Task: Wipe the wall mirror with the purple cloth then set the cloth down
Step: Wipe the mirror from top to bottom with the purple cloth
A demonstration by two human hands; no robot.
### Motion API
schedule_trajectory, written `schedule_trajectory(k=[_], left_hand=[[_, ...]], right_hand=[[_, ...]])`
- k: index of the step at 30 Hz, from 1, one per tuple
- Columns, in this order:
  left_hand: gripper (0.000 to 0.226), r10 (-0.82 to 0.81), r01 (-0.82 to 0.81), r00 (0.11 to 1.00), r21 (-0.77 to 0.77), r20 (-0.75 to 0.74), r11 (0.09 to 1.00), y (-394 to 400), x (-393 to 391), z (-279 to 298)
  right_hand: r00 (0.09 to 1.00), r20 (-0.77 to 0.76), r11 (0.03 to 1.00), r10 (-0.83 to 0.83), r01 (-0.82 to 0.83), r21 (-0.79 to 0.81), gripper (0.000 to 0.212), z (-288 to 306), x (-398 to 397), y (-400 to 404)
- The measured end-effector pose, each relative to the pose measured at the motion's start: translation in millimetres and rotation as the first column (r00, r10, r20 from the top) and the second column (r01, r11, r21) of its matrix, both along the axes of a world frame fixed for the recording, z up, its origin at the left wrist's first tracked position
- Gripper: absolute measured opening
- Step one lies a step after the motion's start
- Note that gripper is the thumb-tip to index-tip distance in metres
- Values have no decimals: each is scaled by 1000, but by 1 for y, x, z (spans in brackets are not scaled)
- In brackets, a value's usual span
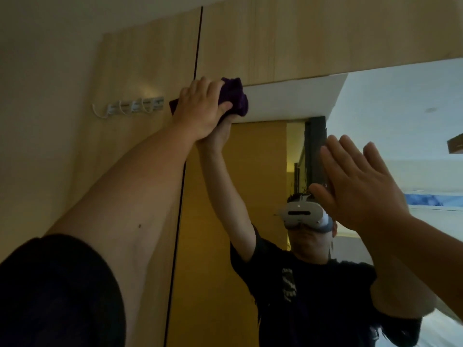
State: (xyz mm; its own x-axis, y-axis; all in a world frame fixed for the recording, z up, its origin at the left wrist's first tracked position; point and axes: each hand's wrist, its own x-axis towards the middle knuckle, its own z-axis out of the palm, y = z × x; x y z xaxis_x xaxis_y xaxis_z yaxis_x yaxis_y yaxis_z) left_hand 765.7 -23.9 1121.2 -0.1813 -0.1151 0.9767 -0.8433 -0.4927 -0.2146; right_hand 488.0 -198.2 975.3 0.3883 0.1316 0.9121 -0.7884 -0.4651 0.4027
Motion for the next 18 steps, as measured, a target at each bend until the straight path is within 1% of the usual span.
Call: schedule_trajectory(k=[2, 5, 10, 14, 18], left_hand=[[55, -11, 11, 1000, 19, -13, 1000, -2, 6, 8], [60, -68, 70, 997, 76, -32, 995, -10, 15, 11], [67, -80, 82, 997, 151, -15, 985, -18, 23, -9], [72, -118, 120, 993, 186, -22, 975, -12, 20, -43], [70, -129, 125, 992, 229, 0, 965, -11, 21, -111]], right_hand=[[1000, 4, 1000, -8, 8, -1, 77, 0, 0, 0], [1000, 7, 1000, -27, 27, 4, 78, -1, 0, 2], [999, 11, 999, -44, 44, 28, 77, -2, 2, 2], [1000, 13, 999, -26, 25, 29, 77, -1, 1, 3], [1000, 4, 998, 15, -15, 54, 77, 0, 0, 8]])
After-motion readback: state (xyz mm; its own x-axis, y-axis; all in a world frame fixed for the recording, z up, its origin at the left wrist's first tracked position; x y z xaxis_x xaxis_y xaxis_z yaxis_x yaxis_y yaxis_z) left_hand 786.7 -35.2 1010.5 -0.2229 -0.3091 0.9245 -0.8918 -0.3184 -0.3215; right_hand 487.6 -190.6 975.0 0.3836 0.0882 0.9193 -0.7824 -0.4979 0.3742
